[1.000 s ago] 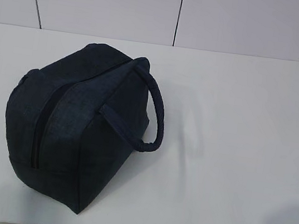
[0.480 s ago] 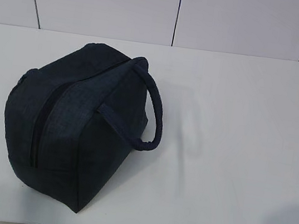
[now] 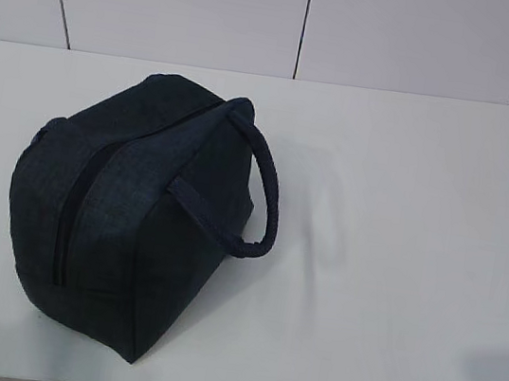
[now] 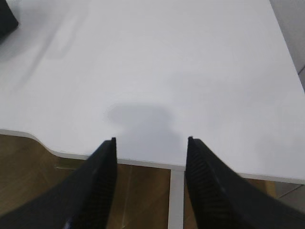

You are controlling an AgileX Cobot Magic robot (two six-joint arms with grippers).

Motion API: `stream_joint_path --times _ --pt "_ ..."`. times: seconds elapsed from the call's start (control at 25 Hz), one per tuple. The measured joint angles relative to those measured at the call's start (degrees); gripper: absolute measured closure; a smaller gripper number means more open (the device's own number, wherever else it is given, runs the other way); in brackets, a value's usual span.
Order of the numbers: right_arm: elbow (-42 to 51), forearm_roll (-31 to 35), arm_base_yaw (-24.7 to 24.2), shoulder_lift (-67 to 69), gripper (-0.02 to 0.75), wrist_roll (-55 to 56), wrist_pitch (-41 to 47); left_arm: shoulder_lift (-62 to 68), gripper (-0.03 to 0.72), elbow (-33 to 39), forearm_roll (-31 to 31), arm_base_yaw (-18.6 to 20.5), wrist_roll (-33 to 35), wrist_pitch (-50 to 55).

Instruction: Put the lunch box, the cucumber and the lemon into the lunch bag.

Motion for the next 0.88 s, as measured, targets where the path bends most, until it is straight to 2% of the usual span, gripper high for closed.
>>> stream_joint_path --times 0.88 --pt "0.0 -0.13 -0.85 0.0 0.351 0.0 -0.1 0.0 0.449 0.0 -0.25 0.76 0.0 0.0"
